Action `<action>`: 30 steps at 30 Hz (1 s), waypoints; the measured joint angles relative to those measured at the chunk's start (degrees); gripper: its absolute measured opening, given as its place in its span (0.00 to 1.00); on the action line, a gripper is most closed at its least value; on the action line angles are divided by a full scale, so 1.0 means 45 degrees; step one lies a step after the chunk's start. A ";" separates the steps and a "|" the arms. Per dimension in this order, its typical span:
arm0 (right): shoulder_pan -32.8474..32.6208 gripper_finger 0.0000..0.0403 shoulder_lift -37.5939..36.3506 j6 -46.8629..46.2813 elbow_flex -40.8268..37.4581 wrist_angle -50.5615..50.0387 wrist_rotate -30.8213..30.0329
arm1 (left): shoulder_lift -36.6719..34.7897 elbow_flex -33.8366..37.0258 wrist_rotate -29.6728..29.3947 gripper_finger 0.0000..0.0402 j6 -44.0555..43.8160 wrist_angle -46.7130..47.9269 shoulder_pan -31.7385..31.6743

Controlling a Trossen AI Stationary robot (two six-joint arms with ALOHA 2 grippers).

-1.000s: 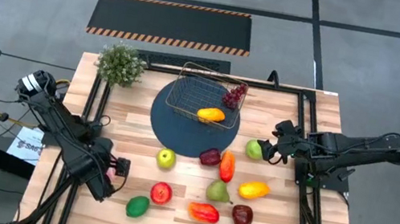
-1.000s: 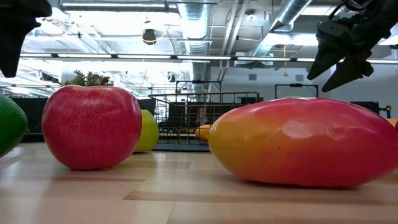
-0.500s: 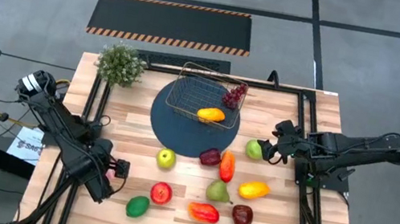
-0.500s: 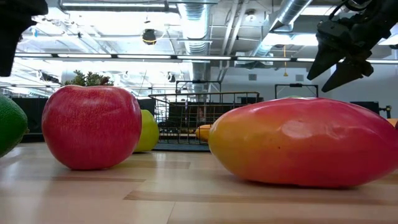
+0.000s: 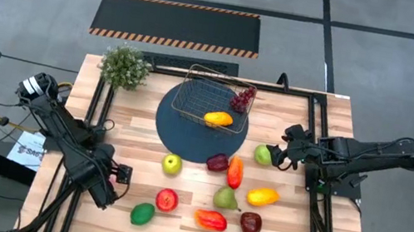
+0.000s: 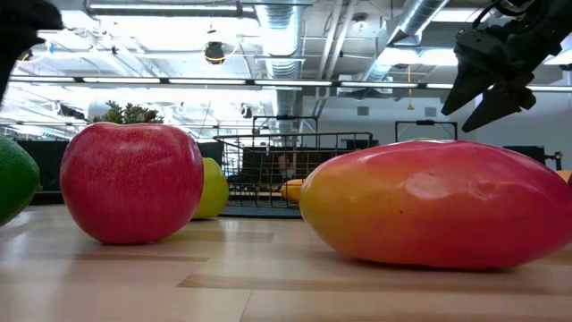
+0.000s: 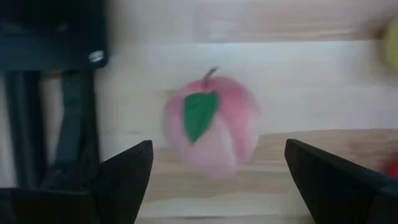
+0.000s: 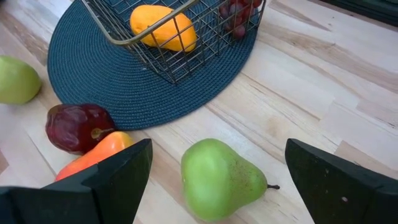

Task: Build produce basket
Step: Put the peach into the wire basket

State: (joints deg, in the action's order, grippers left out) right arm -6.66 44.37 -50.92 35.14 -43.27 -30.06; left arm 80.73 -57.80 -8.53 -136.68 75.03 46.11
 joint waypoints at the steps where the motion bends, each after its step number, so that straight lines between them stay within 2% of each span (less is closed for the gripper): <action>1: 0.0000 0.96 -0.0002 0.0024 0.0000 0.0000 0.0000 | 0.0000 0.0000 0.0288 0.87 -0.0080 0.0013 0.0000; 8: 0.0000 0.96 -0.0001 0.0097 -0.0004 0.0004 0.0031 | 0.0941 0.0005 -0.0308 0.87 -0.0120 -0.0889 -0.0001; 16: -0.0010 0.96 -0.0002 0.0422 -0.0005 0.0005 0.0723 | 0.2228 0.0005 0.0595 0.87 -0.0187 -0.0769 -0.0005; 23: -0.0010 0.96 -0.0002 0.0633 -0.0005 0.0021 0.0709 | 0.2307 0.0002 -0.0516 0.87 -0.0097 -0.0669 -0.0685; 30: 0.0000 0.96 -0.0002 0.0661 -0.0005 0.0122 0.0655 | 0.2307 0.0069 -0.0550 0.87 0.0714 -0.0365 -0.1378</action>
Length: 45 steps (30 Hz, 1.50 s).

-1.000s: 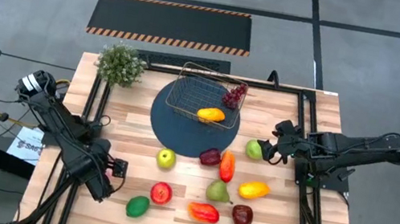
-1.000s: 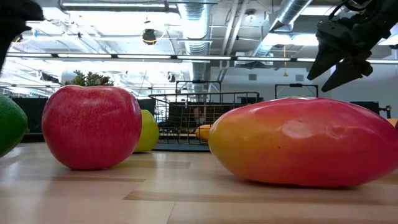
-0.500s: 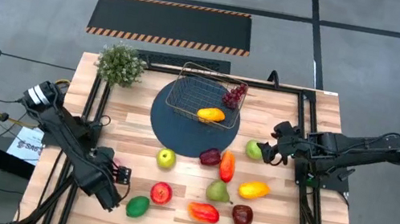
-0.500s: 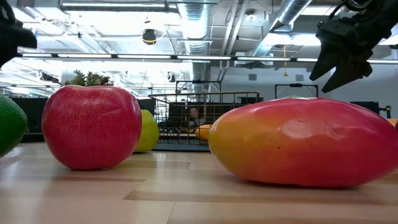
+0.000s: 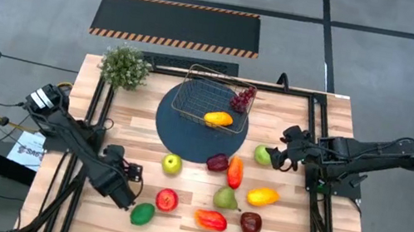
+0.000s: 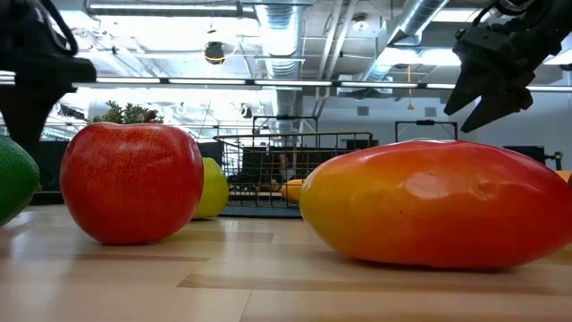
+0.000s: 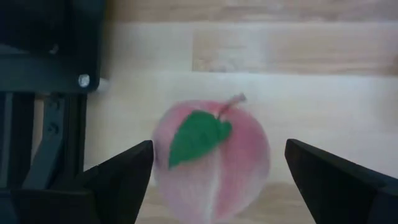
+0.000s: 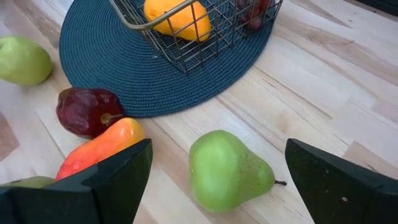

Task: Build produce basket
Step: Put the peach into the wire basket

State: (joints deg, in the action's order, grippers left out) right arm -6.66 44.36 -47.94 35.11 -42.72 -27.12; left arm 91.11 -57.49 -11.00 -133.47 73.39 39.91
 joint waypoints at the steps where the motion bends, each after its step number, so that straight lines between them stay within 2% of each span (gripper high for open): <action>1: 0.0000 0.96 0.0000 0.0000 0.0000 0.0005 -0.0042 | -0.0005 0.0123 0.0042 0.87 0.0139 -0.0159 -0.0098; 9: 0.0000 0.96 0.0000 -0.0005 0.0000 0.0005 -0.0324 | -0.0078 0.1316 0.0484 0.87 0.0844 -0.1768 -0.0458; 34: 0.0000 0.96 0.0000 0.0073 0.0000 -0.0024 -0.0325 | -0.0039 0.1364 0.1627 0.87 0.2078 -0.2830 -0.0454; 45: 0.0000 0.96 0.0000 0.0086 0.0000 -0.0020 -0.0325 | 0.0029 0.0868 0.0739 0.78 0.1845 -0.2821 -0.0608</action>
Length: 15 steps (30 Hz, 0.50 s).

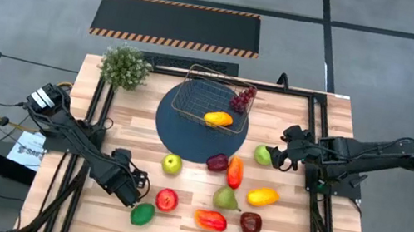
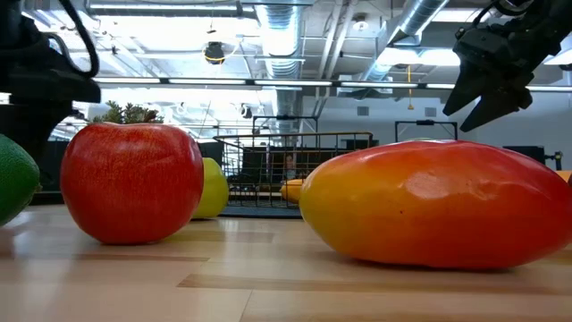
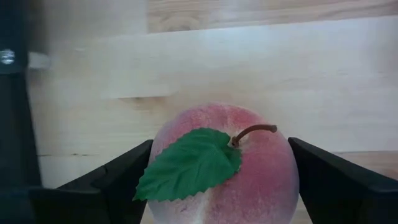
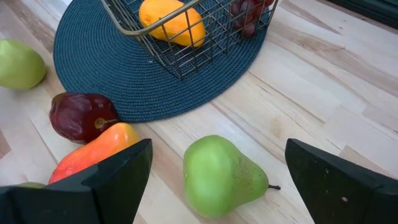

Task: Build produce basket
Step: Put the peach into the wire basket

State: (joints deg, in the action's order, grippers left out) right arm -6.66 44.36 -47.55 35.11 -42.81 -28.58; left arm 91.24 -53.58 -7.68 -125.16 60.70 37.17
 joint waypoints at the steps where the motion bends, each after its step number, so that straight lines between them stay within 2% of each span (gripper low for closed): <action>1: 0.0000 0.96 -0.0005 -0.0004 0.0000 0.0003 0.0000 | 0.0000 0.0000 -0.0031 0.78 -0.0005 -0.0008 0.0004; 11: 0.0000 0.96 -0.0005 -0.0032 0.0000 0.0003 0.0000 | -0.0015 -0.0241 -0.1330 0.78 -0.0201 -0.0187 -0.0156; 15: 0.0000 0.96 -0.0005 -0.0091 0.0000 0.0001 0.0005 | -0.0015 -0.0858 -0.1962 0.78 0.0545 0.0027 -0.0596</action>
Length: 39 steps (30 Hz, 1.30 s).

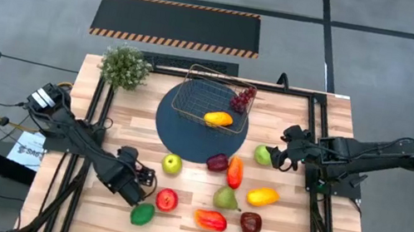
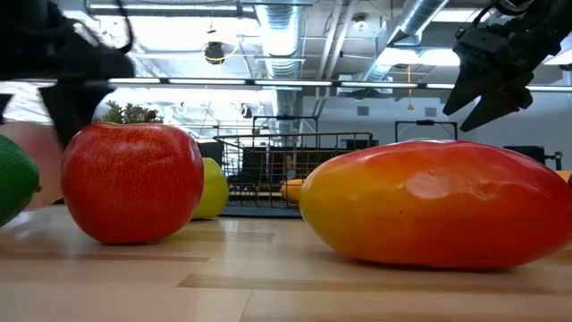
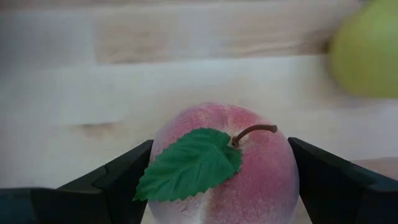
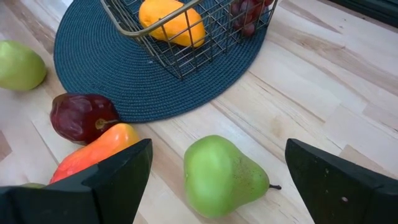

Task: Build produce basket
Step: Put the peach into the wire basket

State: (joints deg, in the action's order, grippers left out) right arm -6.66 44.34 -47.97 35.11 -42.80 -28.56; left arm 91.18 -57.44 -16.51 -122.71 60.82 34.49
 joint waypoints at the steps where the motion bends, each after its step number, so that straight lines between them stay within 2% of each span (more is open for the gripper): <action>1: 0.0000 0.96 0.0000 -0.0001 0.0000 0.0000 0.0000 | 0.0000 -0.0194 -0.0142 0.78 0.0296 0.0149 -0.0149; 7: 0.0000 0.96 0.0000 -0.0006 0.0000 -0.0001 0.0000 | -0.0007 -0.1587 -0.0473 0.78 0.2380 0.1995 -0.1223; 10: 0.0000 0.96 0.0000 -0.0010 0.0000 -0.0001 0.0000 | -0.0015 -0.2438 -0.1062 0.78 0.3641 0.2825 -0.1947; 19: 0.0000 0.96 0.0001 -0.0034 0.0000 0.0000 0.0000 | -0.0034 -0.4893 -0.3362 0.78 0.9366 0.2670 -0.4953; 24: 0.0000 0.96 0.0000 -0.0034 0.0000 -0.0001 0.0005 | -0.0039 -0.5748 -0.3969 0.78 1.3155 0.0878 -0.6918; 29: 0.0000 0.96 0.0001 -0.0034 0.0000 -0.0001 0.0005 | -0.0039 -0.5981 -0.3582 0.78 1.6702 -0.2252 -0.8863; 33: 0.0000 0.96 0.0005 -0.0034 0.0000 0.0003 0.0005 | 0.0155 -0.5990 -0.2831 0.78 1.8770 -0.4753 -1.0159; 37: 0.0000 0.96 0.0005 -0.0226 0.0000 0.0006 0.0007 | 0.0633 -0.6024 -0.2148 0.78 1.9995 -0.6938 -1.1193; 39: 0.0000 0.96 0.0000 -0.0243 0.0000 0.0013 0.0008 | 0.0900 -0.5951 -0.1858 0.78 2.0419 -0.7074 -1.1622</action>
State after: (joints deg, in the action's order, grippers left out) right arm -6.66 44.34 -49.06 35.11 -42.74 -28.52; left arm 95.23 -84.22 -24.87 -30.83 28.99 -17.81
